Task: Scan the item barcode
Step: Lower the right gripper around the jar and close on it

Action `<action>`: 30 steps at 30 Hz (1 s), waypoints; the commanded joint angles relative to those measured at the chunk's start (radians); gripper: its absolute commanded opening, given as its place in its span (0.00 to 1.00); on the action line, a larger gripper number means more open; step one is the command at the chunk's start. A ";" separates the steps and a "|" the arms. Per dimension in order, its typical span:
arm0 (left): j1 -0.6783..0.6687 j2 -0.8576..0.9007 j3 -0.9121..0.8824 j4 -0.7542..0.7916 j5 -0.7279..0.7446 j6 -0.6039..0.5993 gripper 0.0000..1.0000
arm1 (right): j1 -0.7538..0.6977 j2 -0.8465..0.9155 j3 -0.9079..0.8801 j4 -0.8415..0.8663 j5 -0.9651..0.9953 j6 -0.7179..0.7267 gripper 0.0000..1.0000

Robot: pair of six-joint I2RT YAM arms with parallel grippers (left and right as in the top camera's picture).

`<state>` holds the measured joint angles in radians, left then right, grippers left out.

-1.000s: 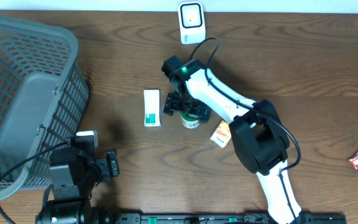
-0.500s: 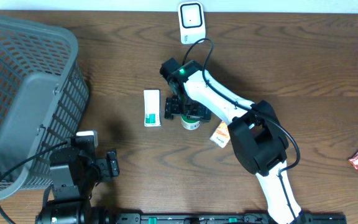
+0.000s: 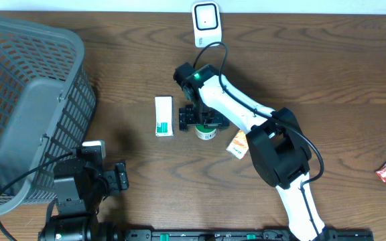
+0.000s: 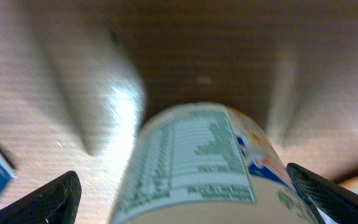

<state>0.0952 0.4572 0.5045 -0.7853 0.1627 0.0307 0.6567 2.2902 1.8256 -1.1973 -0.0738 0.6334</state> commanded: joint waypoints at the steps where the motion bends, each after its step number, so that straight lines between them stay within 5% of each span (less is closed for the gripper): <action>1: -0.002 -0.002 0.000 0.000 0.009 0.014 0.88 | 0.005 0.040 -0.025 0.006 -0.006 -0.022 0.99; 8: -0.002 -0.002 0.000 0.000 0.009 0.014 0.88 | 0.020 0.040 -0.026 0.006 0.006 -0.030 0.98; 15: -0.002 -0.002 0.000 0.000 0.009 0.014 0.88 | 0.035 0.040 -0.026 -0.019 0.016 -0.052 0.64; 30: -0.002 -0.002 0.000 0.000 0.009 0.014 0.88 | 0.031 0.038 -0.010 -0.030 0.013 -0.137 0.65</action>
<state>0.0952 0.4572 0.5045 -0.7853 0.1627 0.0307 0.6876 2.2902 1.8244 -1.2320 -0.0559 0.5655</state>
